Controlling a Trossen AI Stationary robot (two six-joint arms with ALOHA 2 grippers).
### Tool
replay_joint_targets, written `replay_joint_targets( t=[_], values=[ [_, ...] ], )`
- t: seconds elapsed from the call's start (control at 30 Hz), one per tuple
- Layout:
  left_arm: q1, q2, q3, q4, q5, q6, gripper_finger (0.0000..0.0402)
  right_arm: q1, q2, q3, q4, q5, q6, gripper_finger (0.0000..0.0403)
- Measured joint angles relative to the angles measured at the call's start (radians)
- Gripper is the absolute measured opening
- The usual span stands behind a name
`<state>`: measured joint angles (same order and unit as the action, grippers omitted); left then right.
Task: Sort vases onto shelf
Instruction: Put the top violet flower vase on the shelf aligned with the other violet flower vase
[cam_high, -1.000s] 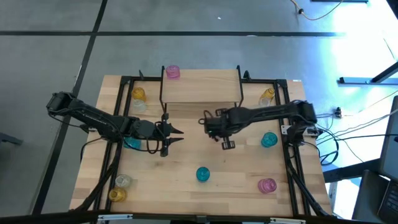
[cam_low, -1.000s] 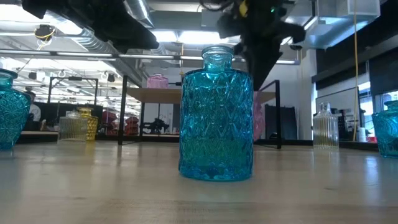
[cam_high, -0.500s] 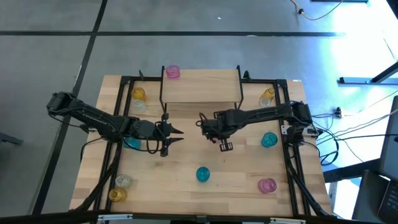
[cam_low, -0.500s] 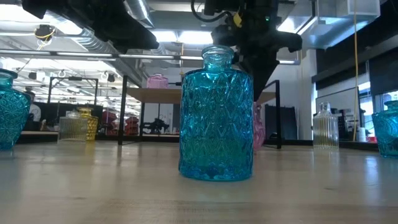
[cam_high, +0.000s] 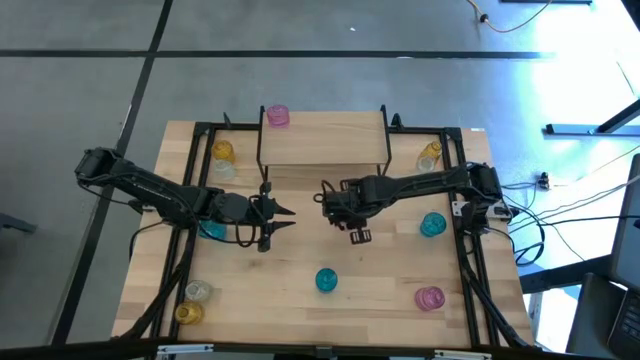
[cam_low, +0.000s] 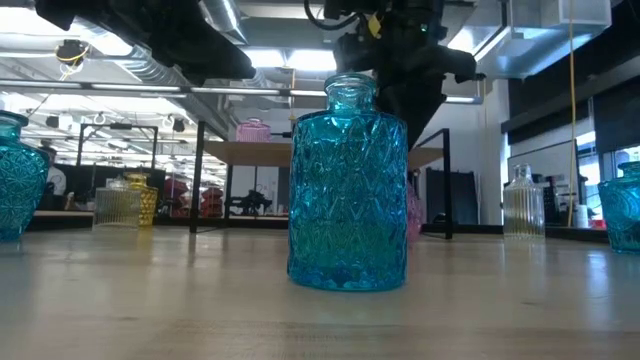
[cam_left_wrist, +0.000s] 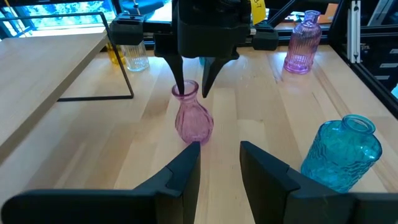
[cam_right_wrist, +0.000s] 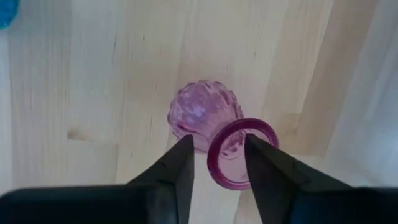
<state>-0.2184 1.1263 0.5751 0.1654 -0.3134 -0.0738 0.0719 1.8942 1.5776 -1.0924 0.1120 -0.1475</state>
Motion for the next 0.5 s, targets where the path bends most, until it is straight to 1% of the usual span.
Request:
replay_joint_targets(
  t=[0.13, 0.27, 0.37, 0.5],
  values=[
    [0.0, 0.0, 0.0, 0.0, 0.0, -0.002, 0.0105, 0.001, -0.021, 0.0, -0.037, -0.008, -0.007, 0.0145],
    [0.0, 0.0, 0.0, 0.0, 0.0, -0.002, 0.0105, 0.001, -0.081, 0.0, -0.016, -0.08, -0.007, 0.0145],
    [0.0, 0.0, 0.0, 0.0, 0.0, -0.002, 0.0105, 0.001, -0.13, 0.0, -0.003, -0.086, 0.008, 0.0144],
    [0.0, 0.0, 0.0, 0.0, 0.0, -0.002, 0.0105, 0.0, -0.204, -0.003, -0.027, -0.086, 0.031, 0.0143]
  ],
)
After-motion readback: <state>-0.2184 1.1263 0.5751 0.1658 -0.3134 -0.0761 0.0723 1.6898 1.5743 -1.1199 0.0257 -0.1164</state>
